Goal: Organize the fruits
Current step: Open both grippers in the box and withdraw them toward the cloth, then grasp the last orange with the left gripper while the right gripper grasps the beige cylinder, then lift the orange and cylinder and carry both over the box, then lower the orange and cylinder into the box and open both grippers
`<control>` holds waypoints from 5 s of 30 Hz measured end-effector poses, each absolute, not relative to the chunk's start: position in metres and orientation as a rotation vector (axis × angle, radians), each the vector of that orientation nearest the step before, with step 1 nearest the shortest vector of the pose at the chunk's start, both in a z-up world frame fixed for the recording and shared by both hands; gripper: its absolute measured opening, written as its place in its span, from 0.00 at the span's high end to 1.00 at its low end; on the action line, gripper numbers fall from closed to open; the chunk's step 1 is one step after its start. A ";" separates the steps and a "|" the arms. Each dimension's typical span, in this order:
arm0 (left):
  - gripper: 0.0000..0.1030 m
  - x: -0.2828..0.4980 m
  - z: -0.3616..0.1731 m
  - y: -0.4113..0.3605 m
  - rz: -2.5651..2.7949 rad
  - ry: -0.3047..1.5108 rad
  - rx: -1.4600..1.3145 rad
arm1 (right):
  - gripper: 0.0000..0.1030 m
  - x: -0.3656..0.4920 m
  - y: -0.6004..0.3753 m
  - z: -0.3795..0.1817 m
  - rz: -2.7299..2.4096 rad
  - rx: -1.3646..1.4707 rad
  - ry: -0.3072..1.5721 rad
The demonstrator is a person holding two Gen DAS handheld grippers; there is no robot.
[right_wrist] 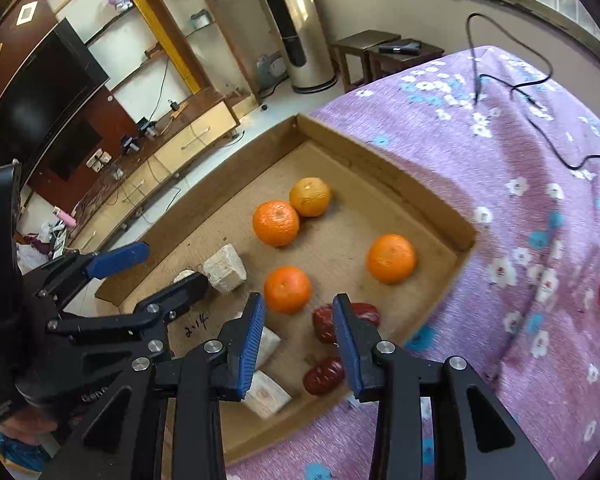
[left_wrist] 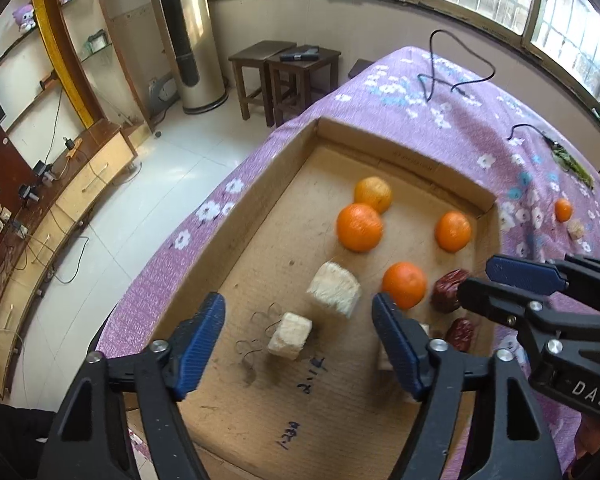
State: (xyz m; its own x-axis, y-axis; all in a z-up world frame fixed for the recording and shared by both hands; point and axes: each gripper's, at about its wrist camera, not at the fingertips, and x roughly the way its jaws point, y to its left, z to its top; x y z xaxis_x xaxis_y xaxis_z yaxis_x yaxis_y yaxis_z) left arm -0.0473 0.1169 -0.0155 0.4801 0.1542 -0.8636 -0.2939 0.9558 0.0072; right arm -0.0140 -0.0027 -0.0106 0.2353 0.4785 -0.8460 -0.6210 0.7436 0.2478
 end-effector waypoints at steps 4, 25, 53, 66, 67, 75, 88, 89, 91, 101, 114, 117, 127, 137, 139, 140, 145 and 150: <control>0.21 -0.040 -0.005 0.095 0.231 1.013 -0.133 | 0.52 -0.015 -0.033 -0.001 0.693 -0.126 1.076; 0.20 0.012 0.001 -0.046 -0.037 1.009 -0.025 | 0.43 -0.016 -0.216 -0.006 0.332 0.033 1.088; 0.20 0.120 -0.004 -0.143 -0.205 0.986 0.073 | 0.76 0.111 -0.286 -0.044 0.301 0.218 1.091; 0.20 0.169 -0.039 -0.200 -0.375 1.029 0.144 | 0.76 0.084 -0.339 -0.034 0.251 0.257 1.049; 0.20 0.170 -0.041 -0.202 -0.385 1.032 0.149 | 0.76 0.084 -0.341 -0.035 0.250 0.263 1.050; 0.63 0.177 -0.069 -0.206 -0.395 1.088 0.177 | 0.76 0.081 -0.341 -0.038 0.263 0.271 1.051; 0.68 0.145 -0.044 -0.164 -0.384 1.077 0.076 | 0.76 0.057 -0.323 -0.023 0.302 0.236 1.044; 0.68 0.141 -0.042 -0.161 -0.378 1.076 0.074 | 0.76 0.054 -0.319 -0.023 0.309 0.230 1.049; 0.68 0.131 -0.036 -0.153 -0.353 1.075 0.073 | 0.76 0.048 -0.310 -0.022 0.324 0.220 1.056; 0.68 0.080 -0.013 -0.109 -0.231 1.066 0.039 | 0.76 0.012 -0.267 -0.010 0.385 0.154 1.073; 0.68 0.021 0.000 -0.055 -0.116 1.046 -0.022 | 0.76 -0.031 -0.202 0.005 0.499 0.049 1.081; 0.68 0.010 0.001 -0.040 -0.088 1.046 -0.037 | 0.76 -0.038 -0.184 0.007 0.536 0.023 1.082; 0.68 -0.033 0.003 0.032 0.058 1.045 -0.114 | 0.76 -0.052 -0.109 0.011 0.694 -0.075 1.084; 0.68 -0.067 -0.008 0.093 0.198 1.073 -0.170 | 0.76 -0.045 -0.040 0.003 0.798 -0.148 1.091; 0.68 -0.070 -0.013 0.098 0.211 1.081 -0.174 | 0.76 -0.041 -0.030 0.000 0.806 -0.159 1.096; 0.68 -0.070 -0.014 0.099 0.216 1.085 -0.176 | 0.76 -0.039 -0.026 -0.001 0.807 -0.163 1.098; 0.68 -0.071 -0.025 0.105 0.234 1.100 -0.184 | 0.76 -0.023 -0.011 -0.008 0.798 -0.178 1.105; 0.68 -0.068 -0.031 0.105 0.235 1.106 -0.179 | 0.76 -0.006 -0.002 -0.018 0.769 -0.189 1.120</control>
